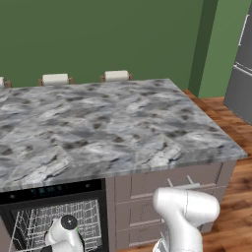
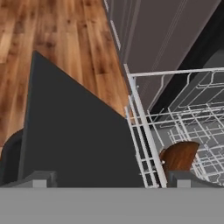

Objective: Pick up the cup and bowl from the counter, place them in the dishwasher, and close the dishwasher door.

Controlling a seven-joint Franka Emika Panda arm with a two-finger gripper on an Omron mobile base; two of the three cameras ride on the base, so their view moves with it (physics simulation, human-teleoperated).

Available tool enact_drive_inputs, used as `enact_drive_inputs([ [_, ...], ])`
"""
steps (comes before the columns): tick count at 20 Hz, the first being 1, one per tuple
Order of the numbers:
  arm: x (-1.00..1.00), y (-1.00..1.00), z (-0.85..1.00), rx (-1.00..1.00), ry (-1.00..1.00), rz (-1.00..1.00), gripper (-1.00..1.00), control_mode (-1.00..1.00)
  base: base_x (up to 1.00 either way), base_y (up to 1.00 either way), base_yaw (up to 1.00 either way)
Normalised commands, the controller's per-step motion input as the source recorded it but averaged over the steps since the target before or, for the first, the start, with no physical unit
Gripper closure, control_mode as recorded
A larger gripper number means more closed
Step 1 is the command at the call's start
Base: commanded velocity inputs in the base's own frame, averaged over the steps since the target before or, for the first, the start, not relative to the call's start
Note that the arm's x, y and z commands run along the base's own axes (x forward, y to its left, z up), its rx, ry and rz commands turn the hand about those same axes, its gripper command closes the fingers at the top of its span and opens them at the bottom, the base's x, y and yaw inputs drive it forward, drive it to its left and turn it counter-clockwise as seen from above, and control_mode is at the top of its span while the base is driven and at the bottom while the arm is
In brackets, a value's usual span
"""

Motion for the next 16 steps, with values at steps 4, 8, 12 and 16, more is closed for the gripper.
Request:
enact_drive_inputs([
  [4, -0.19, -0.15, 0.44, 0.0, 0.0, 0.0, -1.0, -1.0, 0.0, 0.0, 0.0],
  [8, -0.32, -0.06, 0.46, 0.0, 0.0, 0.0, -1.0, -1.0, 0.0, 0.0, 0.0],
  [12, -0.26, -0.05, 0.32, 0.0, 0.0, 0.0, -1.0, -1.0, 0.0, 0.0, 0.0],
  [16, -0.23, 0.0, 0.19, 0.0, 0.0, 0.0, -1.0, -1.0, 0.0, 0.0, 0.0],
])
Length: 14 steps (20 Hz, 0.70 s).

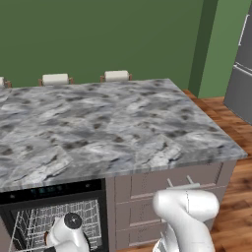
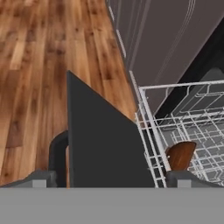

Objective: Pick up the cup and bowl from the counter, place them in the dishwasher, and close the dishwasher door.

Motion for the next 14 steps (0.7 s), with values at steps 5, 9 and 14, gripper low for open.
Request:
enact_drive_inputs([
  [5, -0.31, 0.0, 0.16, -0.01, -0.01, 0.0, -1.0, -1.0, 0.0, 0.0, 0.0],
  [9, -0.44, 0.0, 0.08, -0.09, -0.04, 0.0, -1.0, -1.0, 0.0, 0.0, 0.0],
  [14, -0.49, 0.0, 0.11, -0.16, -0.07, 0.0, -1.0, -1.0, 0.0, 0.0, 0.0],
])
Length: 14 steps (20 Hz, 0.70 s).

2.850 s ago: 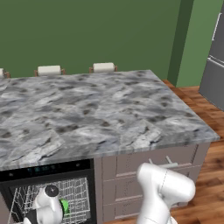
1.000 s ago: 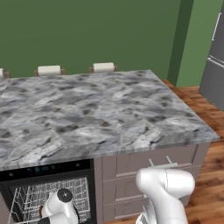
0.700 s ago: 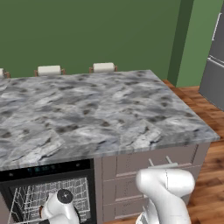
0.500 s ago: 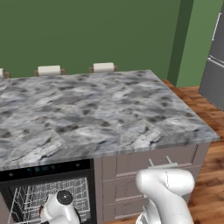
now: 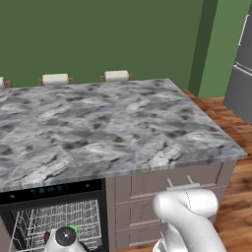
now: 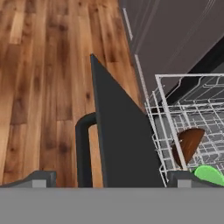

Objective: Pick up the cup and bowl from the counter, place them in the dishwasher, and close the dishwasher door.

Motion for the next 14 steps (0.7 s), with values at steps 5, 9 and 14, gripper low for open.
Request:
enact_drive_inputs([
  [5, -0.43, 0.0, 0.21, -0.1, -0.08, 0.0, -1.0, -1.0, 0.0, 0.0, 0.0],
  [9, -0.27, 0.0, 0.05, -0.06, -0.1, 0.0, -1.0, -1.0, 0.0, 0.0, 0.0],
  [14, -0.17, 0.0, 0.0, -0.07, -0.12, 0.0, -1.0, -1.0, 0.0, 0.0, 0.0],
])
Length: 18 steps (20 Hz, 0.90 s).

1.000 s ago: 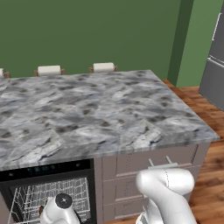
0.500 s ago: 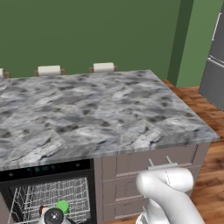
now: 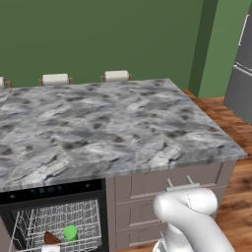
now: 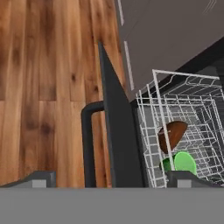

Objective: Pick up the cup and bowl from the counter, place them in the dishwasher, and close the dishwasher door.

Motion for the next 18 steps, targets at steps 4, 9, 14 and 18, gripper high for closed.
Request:
enact_drive_inputs([
  [4, -0.13, 0.0, -0.02, -0.07, -0.15, 0.02, -1.0, -1.0, 0.0, 0.0, 0.0],
  [9, -0.08, 0.0, -0.27, -0.06, -0.12, 0.01, -1.0, -1.0, 0.0, 0.0, 0.0],
  [14, -0.02, 0.0, -0.27, -0.07, -0.1, 0.0, -1.0, -1.0, 0.0, 0.0, 0.0],
  [18, 0.0, 0.0, -0.3, -0.08, -0.07, 0.0, -1.0, -1.0, 0.0, 0.0, 0.0],
])
